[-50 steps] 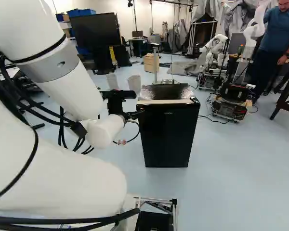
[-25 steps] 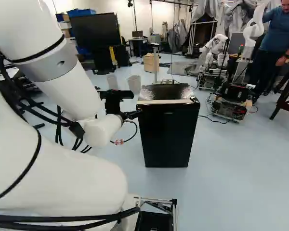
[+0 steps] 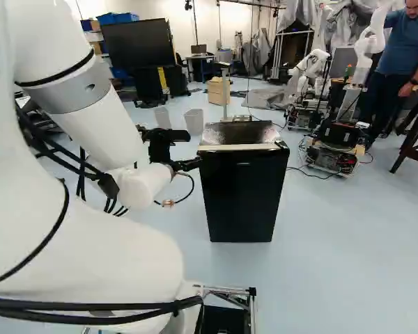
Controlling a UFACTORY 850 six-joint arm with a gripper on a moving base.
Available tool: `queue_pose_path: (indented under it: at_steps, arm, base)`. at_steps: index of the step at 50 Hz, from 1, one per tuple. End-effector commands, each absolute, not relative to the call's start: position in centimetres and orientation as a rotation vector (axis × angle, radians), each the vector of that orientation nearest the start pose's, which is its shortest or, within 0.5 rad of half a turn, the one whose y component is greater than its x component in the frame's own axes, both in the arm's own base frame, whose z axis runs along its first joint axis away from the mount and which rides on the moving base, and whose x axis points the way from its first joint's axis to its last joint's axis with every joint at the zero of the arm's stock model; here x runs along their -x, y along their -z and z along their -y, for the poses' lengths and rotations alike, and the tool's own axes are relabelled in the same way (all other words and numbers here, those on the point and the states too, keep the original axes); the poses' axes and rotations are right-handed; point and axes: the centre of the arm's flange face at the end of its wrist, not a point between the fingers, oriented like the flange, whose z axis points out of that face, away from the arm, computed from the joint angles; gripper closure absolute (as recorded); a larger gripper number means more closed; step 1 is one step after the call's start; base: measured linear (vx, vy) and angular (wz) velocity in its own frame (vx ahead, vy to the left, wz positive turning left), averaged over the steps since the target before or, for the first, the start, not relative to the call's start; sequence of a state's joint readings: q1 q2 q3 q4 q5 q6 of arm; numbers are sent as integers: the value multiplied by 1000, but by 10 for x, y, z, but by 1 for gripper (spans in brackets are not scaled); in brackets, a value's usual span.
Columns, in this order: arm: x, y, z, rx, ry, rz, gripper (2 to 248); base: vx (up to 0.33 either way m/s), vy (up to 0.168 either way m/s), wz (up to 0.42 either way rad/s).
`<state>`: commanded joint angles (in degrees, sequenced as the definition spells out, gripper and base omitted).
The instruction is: Grab a drink from the fridge
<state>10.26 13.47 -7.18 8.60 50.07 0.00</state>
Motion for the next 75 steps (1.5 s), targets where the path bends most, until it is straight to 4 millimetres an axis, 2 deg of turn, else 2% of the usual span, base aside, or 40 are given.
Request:
queue_pose_path:
  at_steps: [48,75]
  arm:
    - [-293,-373,-77,2462,1801,-226,3]
    - [-310,-376,-100,2421,1868,-379,3]
  base:
    - [0,0,0]
    - [0,0,0]
